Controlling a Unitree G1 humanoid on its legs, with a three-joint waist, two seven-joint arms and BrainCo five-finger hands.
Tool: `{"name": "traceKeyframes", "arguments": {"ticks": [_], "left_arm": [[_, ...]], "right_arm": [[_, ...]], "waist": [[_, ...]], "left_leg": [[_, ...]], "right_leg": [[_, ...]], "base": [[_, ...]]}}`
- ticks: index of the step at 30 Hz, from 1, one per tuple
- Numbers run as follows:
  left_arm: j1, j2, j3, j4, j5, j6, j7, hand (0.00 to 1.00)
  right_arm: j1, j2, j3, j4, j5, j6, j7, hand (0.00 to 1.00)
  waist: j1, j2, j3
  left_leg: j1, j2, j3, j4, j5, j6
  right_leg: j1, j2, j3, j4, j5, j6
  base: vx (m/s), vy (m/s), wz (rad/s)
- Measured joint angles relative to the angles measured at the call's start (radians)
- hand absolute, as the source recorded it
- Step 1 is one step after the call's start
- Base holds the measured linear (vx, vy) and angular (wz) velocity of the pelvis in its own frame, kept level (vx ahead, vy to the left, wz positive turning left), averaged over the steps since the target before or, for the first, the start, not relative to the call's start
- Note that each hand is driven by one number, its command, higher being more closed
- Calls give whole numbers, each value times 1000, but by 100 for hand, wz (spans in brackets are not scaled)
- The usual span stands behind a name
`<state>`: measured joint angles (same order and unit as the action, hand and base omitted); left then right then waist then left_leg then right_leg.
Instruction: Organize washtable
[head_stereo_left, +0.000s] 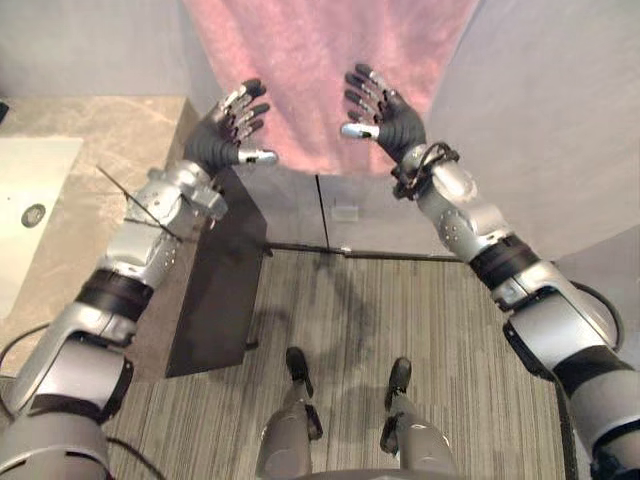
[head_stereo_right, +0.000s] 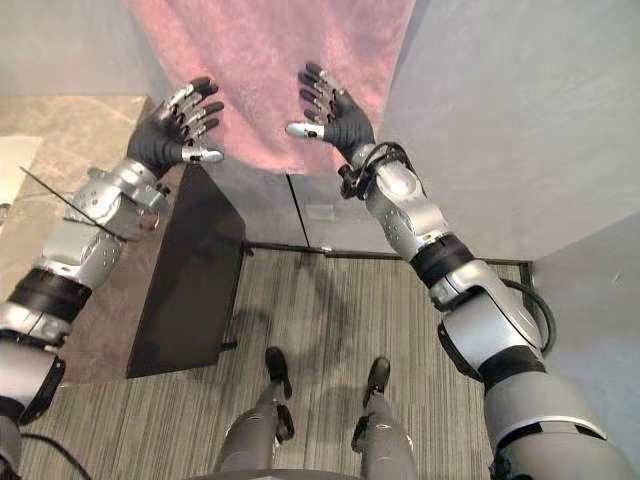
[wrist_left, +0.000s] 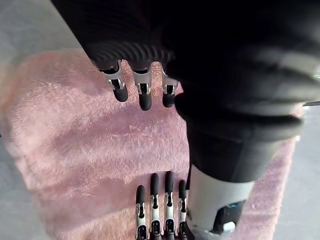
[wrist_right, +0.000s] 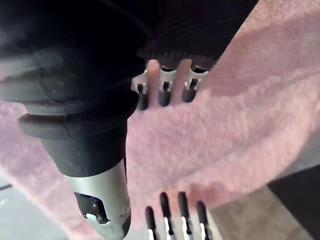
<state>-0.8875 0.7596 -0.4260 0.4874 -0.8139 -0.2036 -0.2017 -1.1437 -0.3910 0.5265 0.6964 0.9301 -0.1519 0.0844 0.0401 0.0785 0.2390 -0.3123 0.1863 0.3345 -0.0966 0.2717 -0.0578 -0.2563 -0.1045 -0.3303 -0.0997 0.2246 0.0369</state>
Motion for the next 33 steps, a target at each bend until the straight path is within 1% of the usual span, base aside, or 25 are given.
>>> {"name": "traceKeyframes", "arguments": {"ticks": [3,5,6,8,10,12,13,14,15,18,19,20,21,22,23,24,25,26,28,29,31,32,33], "left_arm": [[-72,-31,1,93,1,2,14,0],[-100,-46,3,136,2,3,22,0],[-113,-51,3,161,2,3,27,0],[-122,-53,30,228,5,10,30,0],[-117,-53,65,264,24,26,35,0],[-96,-53,98,270,40,32,35,0],[-55,-51,138,257,42,31,33,0],[-26,-47,163,250,42,32,32,0],[36,-39,211,247,42,32,32,0],[193,-23,307,253,43,36,30,0],[219,-23,326,252,43,37,30,0],[277,-24,359,252,44,40,30,0],[329,-31,376,251,45,42,29,0],[353,-39,388,251,46,42,28,0],[408,-61,413,248,47,42,27,0],[436,-71,428,246,48,42,26,0],[486,-94,444,234,50,43,26,0],[532,-116,444,214,62,44,23,0],[591,-165,446,200,81,47,11,0],[609,-184,446,193,81,47,8,0],[676,-270,446,165,85,49,6,0],[714,-317,446,158,92,50,6,0],[731,-337,446,158,99,52,6,0]], "right_arm": [[-55,34,-75,72,2,-2,-34,0],[-70,42,-108,101,2,-2,-43,0],[-77,48,-130,116,2,-1,-45,0],[-77,57,-178,142,3,0,-52,0],[-67,48,-205,145,8,2,-60,0],[-20,10,-218,123,16,2,-59,0],[46,-21,-242,80,24,2,-57,0],[85,-34,-259,56,24,1,-57,0],[175,-63,-295,17,34,0,-51,0],[419,-127,-408,-13,52,2,-18,0],[460,-129,-430,-17,53,2,-14,0],[533,-125,-466,-17,54,2,-13,0],[604,-124,-495,-21,54,2,-11,0],[634,-123,-507,-28,54,3,-11,0],[709,-113,-551,-62,54,2,-4,0],[742,-103,-573,-77,54,2,2,0],[805,-79,-621,-110,53,-1,7,0],[868,-52,-664,-130,52,-5,7,0],[951,0,-710,-131,51,-17,7,0],[971,18,-725,-131,51,-20,6,0],[1045,76,-773,-131,40,-30,2,0],[1078,106,-797,-129,29,-33,-2,0],[1093,119,-805,-126,21,-37,-5,0]], "waist": [[-1,9,36],[-4,9,52],[-7,9,64],[-26,6,93],[-24,0,100],[-25,0,101],[-24,0,101],[-26,0,101],[-27,-1,101],[-34,-1,101],[-40,-2,100],[-54,-3,100],[-61,-5,99],[-62,-5,99],[-69,-6,99],[-76,-6,98],[-82,-9,93],[-82,-15,78],[-82,-26,45],[-83,-27,36],[-83,-29,3],[-83,-28,-14],[-84,-28,-22]], "left_leg": [[-17,-4,-1,0,1,2],[-28,-6,0,0,1,2],[-30,-7,2,0,3,3],[-30,-10,10,0,3,3],[-30,-11,33,-2,1,3],[-28,-10,43,-5,-1,2],[-20,-10,54,-5,-4,0],[-15,-10,59,-6,-6,-1],[-2,-9,71,-6,-11,-7],[20,-4,87,-6,-19,-13],[23,-2,88,-6,-20,-14],[31,2,93,-6,-23,-17],[47,5,99,-6,-28,-23],[54,7,103,-6,-31,-26],[71,9,108,-6,-38,-34],[78,11,108,-6,-39,-36],[88,14,109,-6,-50,-49],[89,15,110,-6,-52,-48],[89,16,109,-6,-59,-42],[91,16,109,-6,-61,-41],[108,8,105,-6,-72,-45],[121,2,105,-6,-79,-41],[127,-2,105,-6,-83,-39]], "right_leg": [[-16,1,0,0,2,0],[-28,0,2,0,6,0],[-32,-1,4,0,8,1],[-36,-4,11,0,12,2],[-51,-5,35,0,15,1],[-55,-4,45,0,15,2],[-53,-4,56,0,15,2],[-52,-4,61,0,15,2],[-49,-4,74,0,15,2],[-43,0,96,0,11,5],[-42,0,98,0,11,5],[-35,-1,101,0,9,5],[-25,2,109,0,5,6],[-21,3,112,0,3,5],[-6,6,117,-2,-12,12],[1,7,117,-4,-17,6],[9,10,118,-4,-20,7],[10,12,116,-4,-25,11],[12,14,114,-4,-29,14],[15,13,112,-4,-32,19],[36,10,103,-4,-41,25],[52,2,99,-4,-48,33],[59,-1,98,-4,-51,37]], "base": [[-3,-1,1],[-11,3,-2],[-21,12,-3],[-18,17,-8],[-8,6,-25],[-1,2,-20],[12,1,-17],[35,-1,-26],[36,-3,-31],[42,-17,-24],[33,-18,-11],[29,-17,-14],[19,-14,-16],[12,-25,-19],[-2,-24,-12],[-14,-34,-9],[-22,-40,-5],[-24,-49,-3],[-13,-41,2],[3,-25,9],[20,-14,13],[33,-1,11],[50,11,10]]}}
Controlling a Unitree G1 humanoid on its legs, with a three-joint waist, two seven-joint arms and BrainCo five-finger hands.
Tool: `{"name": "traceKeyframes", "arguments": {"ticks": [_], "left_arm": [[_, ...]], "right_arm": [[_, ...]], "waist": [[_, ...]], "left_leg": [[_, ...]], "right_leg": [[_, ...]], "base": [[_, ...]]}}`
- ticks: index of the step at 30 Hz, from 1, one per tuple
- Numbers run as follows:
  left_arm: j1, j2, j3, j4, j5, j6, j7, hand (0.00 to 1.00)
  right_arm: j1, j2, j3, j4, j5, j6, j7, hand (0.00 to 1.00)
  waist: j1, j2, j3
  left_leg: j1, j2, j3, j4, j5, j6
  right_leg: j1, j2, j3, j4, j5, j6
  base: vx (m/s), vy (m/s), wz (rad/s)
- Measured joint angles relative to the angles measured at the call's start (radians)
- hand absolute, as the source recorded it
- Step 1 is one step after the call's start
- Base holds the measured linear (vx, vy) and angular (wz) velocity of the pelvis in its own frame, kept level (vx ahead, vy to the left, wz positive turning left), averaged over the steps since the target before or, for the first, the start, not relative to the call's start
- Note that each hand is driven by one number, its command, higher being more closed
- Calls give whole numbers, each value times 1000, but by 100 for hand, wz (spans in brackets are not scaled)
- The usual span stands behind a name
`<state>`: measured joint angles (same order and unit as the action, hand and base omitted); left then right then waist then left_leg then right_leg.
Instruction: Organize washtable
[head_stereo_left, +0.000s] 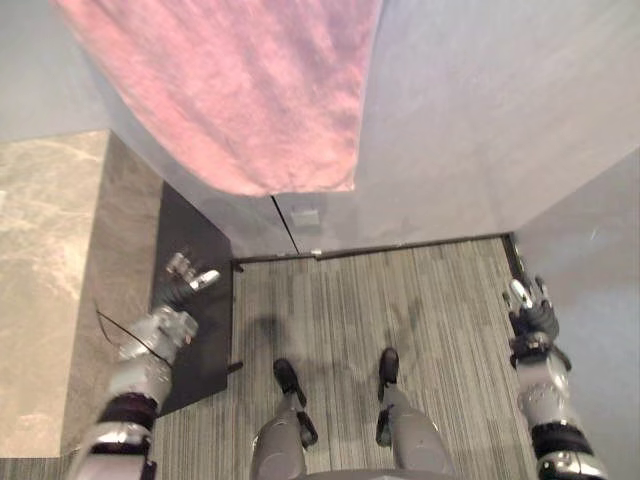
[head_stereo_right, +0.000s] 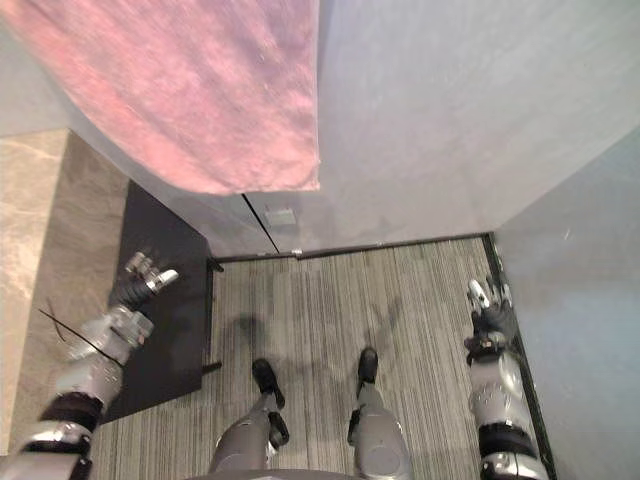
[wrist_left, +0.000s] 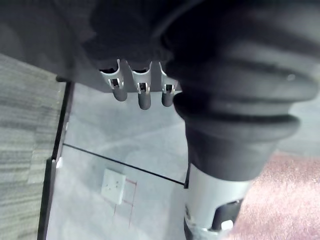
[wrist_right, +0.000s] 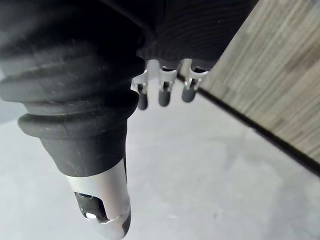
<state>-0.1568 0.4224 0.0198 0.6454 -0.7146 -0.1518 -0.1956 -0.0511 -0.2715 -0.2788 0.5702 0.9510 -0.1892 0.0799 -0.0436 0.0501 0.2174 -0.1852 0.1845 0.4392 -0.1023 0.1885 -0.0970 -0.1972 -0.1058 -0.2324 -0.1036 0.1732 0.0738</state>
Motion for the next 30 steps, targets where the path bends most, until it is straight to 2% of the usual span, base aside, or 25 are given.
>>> {"name": "traceKeyframes", "arguments": {"ticks": [4,9,11,14,17,19,21,22,24,25,26,27,30], "left_arm": [[89,-133,-13,35,66,3,5,0],[176,-269,-16,227,163,13,31,0],[203,-304,-4,311,186,14,51,0],[252,-359,75,425,225,17,87,0],[256,-360,154,474,269,18,125,0],[269,-364,176,489,328,24,155,0],[286,-358,182,481,361,32,169,0],[291,-358,184,473,363,30,174,0],[298,-339,190,461,360,28,178,0],[297,-333,190,458,356,29,180,0],[299,-333,191,452,351,29,181,0],[304,-346,200,430,331,25,196,0],[311,-351,211,415,288,22,205,0]], "right_arm": [[62,89,-50,104,-55,-2,-32,0],[126,183,-114,315,-135,2,-57,0],[155,207,-142,385,-161,7,-61,0],[208,230,-160,469,-215,26,-79,0],[231,243,-209,506,-239,42,-101,0],[232,249,-217,506,-251,43,-106,0],[238,268,-211,506,-250,43,-122,0],[239,271,-210,506,-250,43,-124,0],[235,273,-171,505,-246,41,-126,0],[220,268,-151,503,-245,39,-128,0],[208,264,-142,499,-246,38,-130,0],[196,258,-113,474,-253,36,-135,0],[164,251,-48,429,-274,31,-134,0]], "waist": [[-4,0,-51],[-3,-3,-92],[-3,-7,-102],[-2,-23,-121],[-4,-31,-132],[-21,-31,-131],[-30,-44,-128],[-29,-52,-129],[-21,-93,-144],[-17,-96,-141],[-14,-90,-141],[7,-70,-134],[20,-37,-103]], "left_leg": [[46,-26,-17,0,-25,9],[122,-49,-18,0,-58,8],[147,-52,-18,0,-66,7],[180,-52,-22,0,-77,1],[194,-53,-45,0,-76,3],[196,-52,-91,0,-76,3],[196,-59,-196,0,-84,1],[195,-64,-216,0,-83,1],[178,-82,-280,0,-79,-6],[159,-76,-318,2,-69,-21],[152,-69,-329,6,-69,-21],[120,-31,-354,35,-67,-25],[56,24,-404,114,-60,-41]], "right_leg": [[53,-24,-10,0,-20,17],[130,-46,-15,1,-48,36],[152,-48,-15,4,-56,41],[186,-49,-23,4,-64,40],[213,-49,-45,13,-77,40],[174,-65,-30,181,-166,37],[156,-75,98,369,-261,48],[158,-77,118,388,-279,50],[176,-84,187,411,-362,62],[193,-75,171,397,-401,63],[192,-66,158,392,-405,51],[191,-31,133,391,-410,39],[205,27,81,409,-418,9]], "base": [[90,19,12],[112,19,3],[132,7,1],[90,-6,4],[67,-11,22],[22,21,65],[1,-8,128],[32,-71,125],[0,-143,107],[-47,-172,92],[-102,-253,89],[-79,-131,52],[-131,-197,54]]}}
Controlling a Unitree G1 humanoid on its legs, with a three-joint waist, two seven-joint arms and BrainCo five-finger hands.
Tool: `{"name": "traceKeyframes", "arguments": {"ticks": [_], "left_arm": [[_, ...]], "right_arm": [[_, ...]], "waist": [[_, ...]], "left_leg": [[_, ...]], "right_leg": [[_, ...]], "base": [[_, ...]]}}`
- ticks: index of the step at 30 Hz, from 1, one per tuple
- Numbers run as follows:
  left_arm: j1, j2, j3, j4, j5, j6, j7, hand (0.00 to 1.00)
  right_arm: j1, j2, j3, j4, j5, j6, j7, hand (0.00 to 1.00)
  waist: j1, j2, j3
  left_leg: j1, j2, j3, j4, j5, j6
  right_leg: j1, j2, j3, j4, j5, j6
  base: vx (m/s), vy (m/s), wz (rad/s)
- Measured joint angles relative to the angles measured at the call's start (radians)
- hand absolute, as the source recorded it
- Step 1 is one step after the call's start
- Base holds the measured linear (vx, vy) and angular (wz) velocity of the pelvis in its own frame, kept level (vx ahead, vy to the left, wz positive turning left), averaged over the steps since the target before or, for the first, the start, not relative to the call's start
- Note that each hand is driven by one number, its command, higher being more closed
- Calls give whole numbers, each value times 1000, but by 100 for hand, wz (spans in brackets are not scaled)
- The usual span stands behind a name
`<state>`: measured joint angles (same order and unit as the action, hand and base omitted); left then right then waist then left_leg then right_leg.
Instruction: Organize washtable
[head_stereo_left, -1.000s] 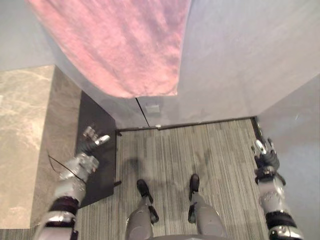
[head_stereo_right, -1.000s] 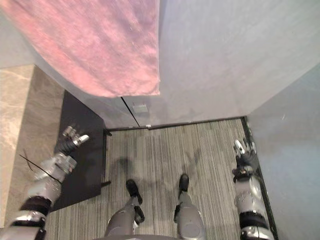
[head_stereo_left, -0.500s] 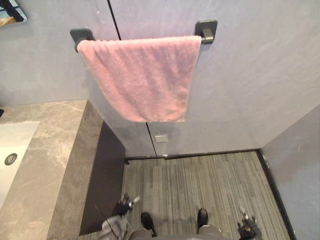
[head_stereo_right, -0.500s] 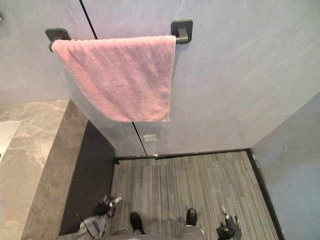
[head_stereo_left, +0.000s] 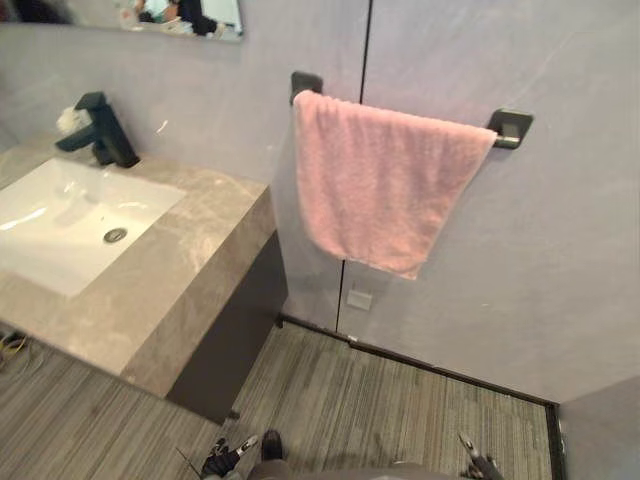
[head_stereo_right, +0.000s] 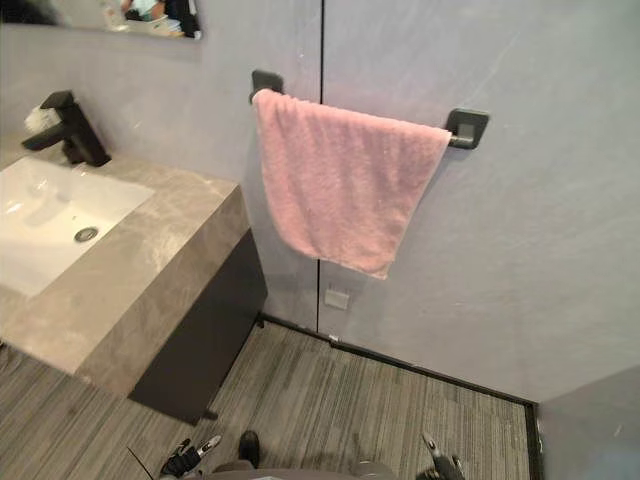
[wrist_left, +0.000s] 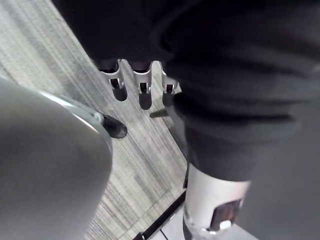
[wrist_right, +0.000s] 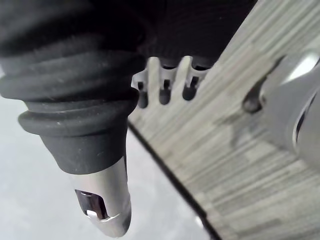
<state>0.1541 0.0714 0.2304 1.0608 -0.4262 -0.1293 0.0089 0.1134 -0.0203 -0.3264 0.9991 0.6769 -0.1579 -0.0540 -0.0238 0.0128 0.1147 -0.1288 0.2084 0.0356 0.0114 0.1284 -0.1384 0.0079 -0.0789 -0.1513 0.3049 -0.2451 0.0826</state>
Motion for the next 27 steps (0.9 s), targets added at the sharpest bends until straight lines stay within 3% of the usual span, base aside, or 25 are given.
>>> {"name": "traceKeyframes", "arguments": {"ticks": [2,3,4,5,7,8,9,10,11,12,13,14,15,17,19,20,21,22,26,27], "left_arm": [[4,3,6,-1,-27,0,11,0],[6,2,17,-5,-38,0,15,0],[4,0,42,-10,-44,-1,15,0],[-1,-3,59,-10,-51,-2,13,0],[3,-18,116,-8,-60,2,15,0],[17,-35,152,-8,-62,2,17,0],[24,-41,171,-7,-62,2,17,0],[25,-50,202,-7,-63,4,17,0],[13,-45,216,-30,-62,1,14,0],[-12,-24,248,-41,-60,-4,13,0],[-42,-17,305,-38,-61,-1,20,0],[-37,-11,330,-36,-61,1,24,0],[-34,-14,330,-19,-60,5,25,0],[-59,-28,317,-12,-61,9,25,0],[-81,-29,267,-14,-61,8,25,0],[-90,-29,236,-14,-61,7,28,0],[-94,-31,192,-17,-60,6,29,0],[-95,-25,161,-24,-60,5,32,0],[-80,18,40,-38,-43,-3,37,0],[-76,18,31,-38,-33,-3,37,0]], "right_arm": [[0,-1,17,-13,-29,-16,6,0],[1,-3,11,-4,-48,-16,5,0],[-1,-5,6,10,-68,-17,0,0],[-3,-7,-4,11,-75,-19,0,0],[7,-28,-64,38,-103,-18,-5,0],[37,-43,-89,40,-126,-9,-7,0],[51,-44,-99,38,-137,-8,-7,0],[65,-53,-118,33,-142,-6,-6,0],[76,-41,-138,58,-148,15,1,0],[80,-25,-155,82,-150,18,10,0],[91,9,-172,94,-151,14,15,0],[98,24,-175,89,-150,10,15,0],[113,24,-186,73,-150,9,16,0],[123,20,-198,77,-150,11,14,0],[108,15,-213,76,-151,11,13,0],[101,11,-213,75,-152,10,13,0],[88,-9,-213,75,-156,10,13,0],[79,-14,-212,75,-156,9,13,0],[44,15,-201,66,-157,8,12,0],[45,16,-193,64,-159,8,11,0]], "waist": [[-5,11,24],[-5,8,36],[-4,-27,48],[-2,-21,57],[-7,-22,84],[-7,3,80],[-9,13,80],[-18,50,80],[-23,33,77],[-71,-20,75],[-60,-59,71],[-41,-69,71],[-52,-72,58],[-75,-36,37],[-77,-10,17],[-77,4,10],[-75,33,1],[-78,38,-2],[-74,24,-17],[-74,23,-18]], "left_leg": [[0,41,23,-8,-7,7],[-6,65,80,-13,-61,48],[-23,93,180,27,-123,92],[-48,109,223,85,-127,97],[-128,130,280,373,-132,106],[-129,155,319,557,-170,161],[-117,169,343,605,-209,170],[-126,186,407,587,-217,164],[-110,111,369,410,-179,120],[-101,57,364,355,-174,151],[-101,92,471,514,-259,246],[-46,138,531,662,-307,213],[38,176,544,720,-319,186],[138,218,543,673,-309,165],[213,233,565,522,-258,100],[238,229,590,410,-185,72],[262,196,600,270,-145,-8],[265,177,616,223,-159,-28],[275,49,607,3,-165,-38],[278,43,595,-6,-165,-38]], "right_leg": [[30,27,-66,9,-3,-28],[45,36,-100,3,3,-41],[45,18,-147,-24,21,-74],[46,14,-170,-26,23,-83],[41,-7,-238,-22,23,-86],[39,-8,-274,-14,22,-88],[40,-7,-295,-10,22,-89],[41,14,-349,23,17,-89],[-11,52,-294,-18,-19,-132],[-1,51,-260,-89,34,-160],[12,19,-329,-129,82,-143],[27,7,-364,-149,102,-147],[53,5,-418,-173,115,-143],[50,-8,-514,-169,117,-139],[27,-42,-601,-165,135,-111],[19,-63,-649,-161,149,-88],[13,-82,-700,-148,168,-70],[12,-88,-701,-147,181,-79],[-2,-195,-749,-81,211,-70],[-5,-218,-749,-50,213,-73]], "base": [[-94,-193,87],[-57,-181,112],[-59,-127,96],[-81,-83,92],[-109,-83,80],[-89,-43,64],[-60,-7,83],[-65,-8,129],[-132,-68,187],[-143,-101,198],[-150,-121,139],[-67,-86,119],[-69,-45,103],[-88,81,169],[-165,240,178],[-145,288,170],[-144,386,159],[-132,454,158],[-75,390,104],[-40,189,47]]}}
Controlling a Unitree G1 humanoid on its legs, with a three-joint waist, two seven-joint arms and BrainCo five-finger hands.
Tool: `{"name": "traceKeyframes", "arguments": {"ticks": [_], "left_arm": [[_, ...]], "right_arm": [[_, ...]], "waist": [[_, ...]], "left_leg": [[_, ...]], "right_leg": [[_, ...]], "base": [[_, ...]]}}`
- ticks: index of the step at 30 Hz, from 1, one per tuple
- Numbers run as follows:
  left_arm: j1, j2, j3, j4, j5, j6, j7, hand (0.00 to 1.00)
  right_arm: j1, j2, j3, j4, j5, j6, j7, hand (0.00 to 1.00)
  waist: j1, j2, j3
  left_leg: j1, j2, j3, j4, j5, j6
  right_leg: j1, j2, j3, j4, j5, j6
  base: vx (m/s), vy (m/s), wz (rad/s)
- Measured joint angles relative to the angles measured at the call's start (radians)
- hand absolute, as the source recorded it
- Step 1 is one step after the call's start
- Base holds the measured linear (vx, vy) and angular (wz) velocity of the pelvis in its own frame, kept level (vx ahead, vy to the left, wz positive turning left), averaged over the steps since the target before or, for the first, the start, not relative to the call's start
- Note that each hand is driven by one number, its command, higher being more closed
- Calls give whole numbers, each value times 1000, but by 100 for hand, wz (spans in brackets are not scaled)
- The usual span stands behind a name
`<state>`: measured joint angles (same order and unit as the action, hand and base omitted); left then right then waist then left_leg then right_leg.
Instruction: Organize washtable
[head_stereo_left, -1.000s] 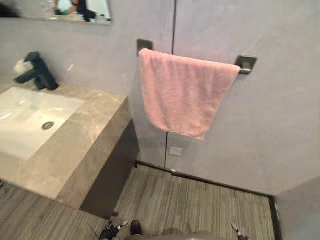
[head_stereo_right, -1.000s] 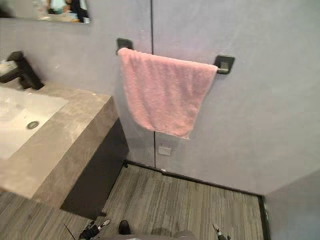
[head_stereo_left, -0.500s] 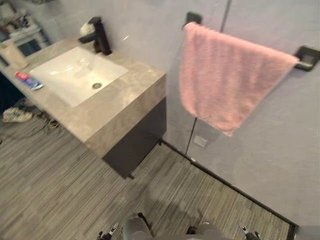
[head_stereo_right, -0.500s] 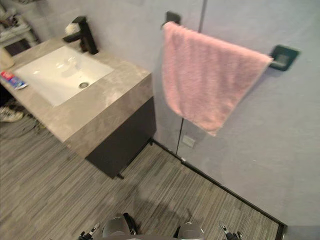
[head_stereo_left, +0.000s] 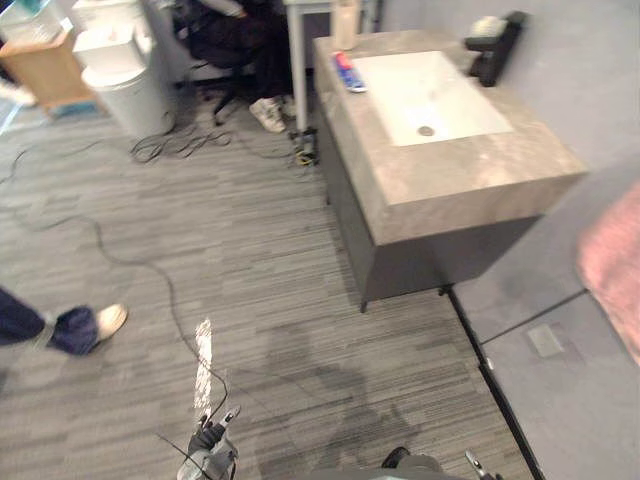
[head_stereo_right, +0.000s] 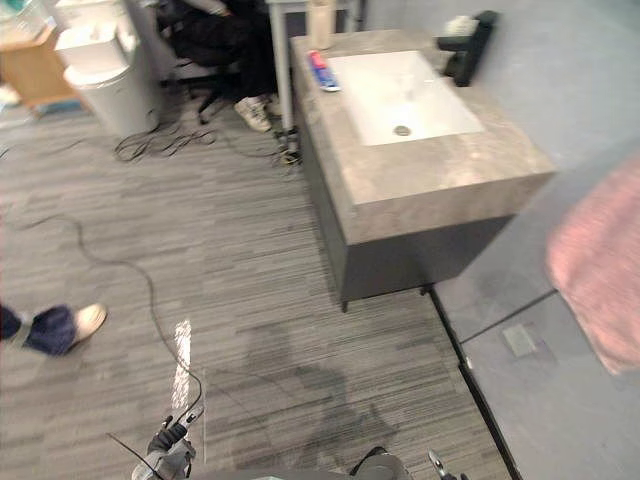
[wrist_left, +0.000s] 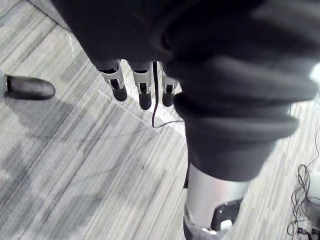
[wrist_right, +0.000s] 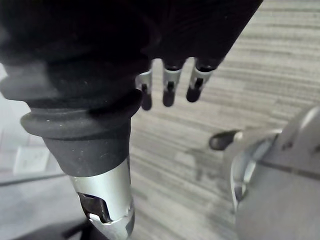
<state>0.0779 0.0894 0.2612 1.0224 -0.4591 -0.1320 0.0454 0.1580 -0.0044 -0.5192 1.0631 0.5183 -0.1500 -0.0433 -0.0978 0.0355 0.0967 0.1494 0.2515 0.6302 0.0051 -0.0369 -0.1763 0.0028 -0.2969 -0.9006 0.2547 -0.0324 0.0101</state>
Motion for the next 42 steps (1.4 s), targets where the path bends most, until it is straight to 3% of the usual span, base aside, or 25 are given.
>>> {"name": "traceKeyframes", "arguments": {"ticks": [1,2,3,4,7,9,10,11,12,13,14,15,17,19,20,21,22,23,27,34,35,38,40,41,42], "left_arm": [[9,0,-27,3,13,0,-1,0],[9,6,-32,12,35,0,-1,0],[8,12,-32,13,44,0,-2,0],[-12,7,-26,34,68,-1,-3,0],[-19,-60,-26,58,107,1,-19,0],[-13,-66,-22,68,119,1,-18,0],[-6,-59,-23,68,120,-4,-12,0],[-2,-51,-24,66,127,-9,1,0],[-2,-33,-23,67,129,-9,4,0],[-2,-11,-23,70,134,-8,8,0],[2,11,-22,72,149,-8,15,0],[19,6,-15,73,159,-7,20,0],[22,-41,-18,67,159,-8,21,0],[8,-83,-29,46,159,-11,23,0],[10,-85,-33,43,147,-24,23,0],[11,-44,-27,42,135,-35,25,0],[-3,-36,-17,52,128,-33,31,0],[-8,-52,-17,42,104,-42,32,0],[-6,-90,-15,25,69,-60,24,0],[17,-53,-14,8,55,-72,28,0],[24,-49,-14,4,51,-72,28,0],[23,-50,-14,3,39,-72,28,0],[26,-51,-14,4,38,-73,30,0],[25,-51,-14,4,37,-73,37,0],[29,-52,-12,6,34,-73,45,0]], "right_arm": [[1,0,17,-2,-2,1,-1,0],[2,16,30,-18,-11,3,-1,0],[5,26,30,-28,-18,3,-2,0],[6,23,30,-29,-38,3,-5,0],[5,-10,48,-33,-73,4,-21,0],[7,-4,45,-39,-93,7,-22,0],[11,8,46,-50,-100,7,-24,0],[12,11,50,-49,-105,8,-25,0],[10,21,56,-48,-112,8,-24,0],[7,33,64,-49,-124,7,-23,0],[6,53,67,-49,-136,6,-22,0],[-2,54,70,-36,-147,3,-21,0],[-2,28,79,-30,-164,0,-20,0],[1,-13,100,-36,-200,3,-17,0],[9,-16,107,-44,-207,1,-20,0],[13,12,121,-47,-215,0,-21,0],[7,14,130,-42,-216,0,-21,0],[5,10,134,-29,-216,-2,-23,0],[1,-1,135,-29,-209,-3,-28,0],[2,8,146,-32,-181,-3,-33,0],[1,11,146,-33,-174,-3,-39,0],[9,16,142,-63,-154,-7,-43,0],[6,14,143,-69,-153,-13,-43,0],[3,16,150,-70,-153,-21,-42,0],[3,14,140,-74,-134,-27,-42,0]], "waist": [[0,12,1],[-2,23,4],[-4,16,5],[3,1,17],[-1,38,35],[1,39,38],[0,30,36],[3,27,34],[1,11,31],[0,-10,31],[2,-45,29],[7,-57,24],[-1,-30,25],[0,12,47],[-2,32,42],[2,-43,35],[-1,-41,43],[-1,-30,36],[4,-30,34],[8,-44,25],[14,-51,23],[15,-67,29],[16,-66,33],[3,-57,47],[0,-29,60]], "left_leg": [[4,1,-18,-3,-2,5],[-5,23,-23,5,-2,5],[-14,21,-24,12,-3,5],[-21,10,-26,29,-28,2],[-8,-9,-11,-2,-35,8],[-4,-19,-20,14,-39,18],[-3,-28,-40,16,-44,26],[-7,-18,-65,13,-52,39],[-13,-6,-83,14,-52,39],[-26,1,-110,16,-52,38],[-47,2,-124,36,-53,36],[-50,-2,-132,38,-53,34],[-43,5,-145,28,-43,31],[-22,33,-158,48,-32,37],[-19,65,-156,57,-32,33],[-26,30,-150,80,-41,21],[-24,45,-157,88,-55,7],[-29,35,-161,65,-65,9],[-16,-8,-161,3,-56,22],[-21,-71,-165,2,-68,43],[-22,-85,-164,2,-73,49],[-23,-133,-198,-7,-97,74],[-18,-152,-248,-22,-112,98],[-4,-154,-286,-27,-117,111],[17,-120,-308,-20,-124,120]], "right_leg": [[-25,-16,16,50,-9,12],[-21,62,60,-84,-19,51],[-16,91,79,-148,37,31],[-1,83,56,-174,111,14],[-12,34,61,-100,110,15],[-30,-3,166,-4,111,14],[-55,-13,303,63,111,12],[-97,25,471,104,63,20],[-108,59,547,112,15,27],[-110,119,608,84,-44,35],[-62,185,622,-35,-42,26],[-27,190,605,-84,-41,30],[-12,194,601,-69,-42,29],[-76,190,606,93,-64,18],[-80,247,661,-25,-116,43],[-47,257,705,-250,71,4],[-30,261,701,-254,69,21],[-38,268,698,-253,79,9],[-41,266,688,-257,78,11],[-44,202,681,-252,78,32],[-64,183,680,-216,56,66],[-124,101,657,-43,-33,95],[-177,53,626,116,-40,87],[-245,27,628,277,-16,42],[-272,65,637,300,-60,25]], "base": [[-34,58,27],[-46,4,21],[-75,-55,20],[-53,-23,26],[8,105,28],[10,138,44],[23,72,59],[52,50,65],[105,-116,55],[105,-204,62],[91,-204,48],[91,-100,39],[136,8,40],[103,-45,27],[119,-157,12],[133,-183,21],[120,-101,21],[71,-22,22],[-6,38,6],[-80,63,3],[-68,68,5],[-17,89,32],[0,105,56],[31,76,62],[81,59,56]]}}
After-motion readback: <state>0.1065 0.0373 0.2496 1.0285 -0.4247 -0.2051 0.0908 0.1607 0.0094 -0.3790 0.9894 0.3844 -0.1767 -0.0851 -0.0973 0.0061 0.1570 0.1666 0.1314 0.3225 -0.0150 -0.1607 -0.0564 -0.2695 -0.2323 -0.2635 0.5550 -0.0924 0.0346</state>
